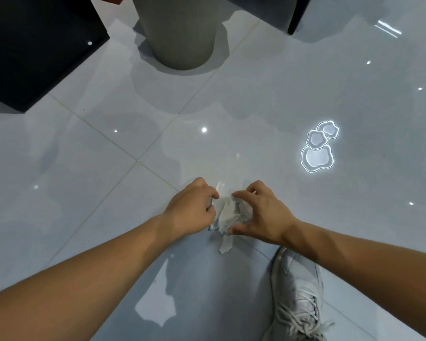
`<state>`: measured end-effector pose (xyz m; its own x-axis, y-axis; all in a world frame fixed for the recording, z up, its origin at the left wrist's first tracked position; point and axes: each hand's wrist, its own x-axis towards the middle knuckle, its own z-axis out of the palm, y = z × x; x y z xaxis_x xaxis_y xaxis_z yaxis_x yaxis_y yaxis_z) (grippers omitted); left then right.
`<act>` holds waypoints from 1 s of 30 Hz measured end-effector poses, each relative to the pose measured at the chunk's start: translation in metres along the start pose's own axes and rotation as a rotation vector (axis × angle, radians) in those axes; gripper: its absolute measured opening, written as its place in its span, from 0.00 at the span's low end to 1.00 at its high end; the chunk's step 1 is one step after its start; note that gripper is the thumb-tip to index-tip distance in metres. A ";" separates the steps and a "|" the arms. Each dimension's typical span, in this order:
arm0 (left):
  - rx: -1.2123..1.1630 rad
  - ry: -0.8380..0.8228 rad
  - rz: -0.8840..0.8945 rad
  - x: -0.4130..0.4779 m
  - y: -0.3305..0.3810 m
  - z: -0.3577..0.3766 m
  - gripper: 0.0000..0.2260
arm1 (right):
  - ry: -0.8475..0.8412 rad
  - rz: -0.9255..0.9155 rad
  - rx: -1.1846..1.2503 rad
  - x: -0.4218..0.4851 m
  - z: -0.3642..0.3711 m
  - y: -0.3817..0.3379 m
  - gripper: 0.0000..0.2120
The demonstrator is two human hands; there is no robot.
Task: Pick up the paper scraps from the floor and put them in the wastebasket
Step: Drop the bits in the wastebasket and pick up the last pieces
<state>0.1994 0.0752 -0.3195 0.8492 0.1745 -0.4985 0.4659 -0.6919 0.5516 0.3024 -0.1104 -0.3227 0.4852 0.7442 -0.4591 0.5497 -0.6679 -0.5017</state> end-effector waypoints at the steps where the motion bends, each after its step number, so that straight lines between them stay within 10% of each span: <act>1: 0.024 -0.033 0.020 -0.004 -0.002 -0.002 0.18 | 0.021 0.005 -0.006 -0.002 0.008 -0.005 0.43; 9: 0.223 -0.146 0.180 -0.008 -0.008 0.009 0.28 | 0.092 -0.012 0.006 -0.005 0.031 -0.023 0.33; 15: 0.193 -0.118 0.184 -0.011 -0.019 0.013 0.13 | -0.025 -0.290 -0.195 -0.015 0.043 -0.020 0.39; 23: 0.120 -0.054 0.098 -0.016 -0.030 0.010 0.06 | -0.011 -0.454 -0.095 -0.003 0.052 -0.010 0.08; 30: -0.196 0.083 -0.130 -0.024 -0.037 -0.005 0.03 | 0.112 -0.141 0.169 0.020 0.006 -0.005 0.01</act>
<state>0.1627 0.0994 -0.3245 0.7928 0.3152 -0.5217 0.6049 -0.5120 0.6099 0.3054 -0.0924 -0.3334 0.4891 0.8205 -0.2959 0.5007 -0.5419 -0.6750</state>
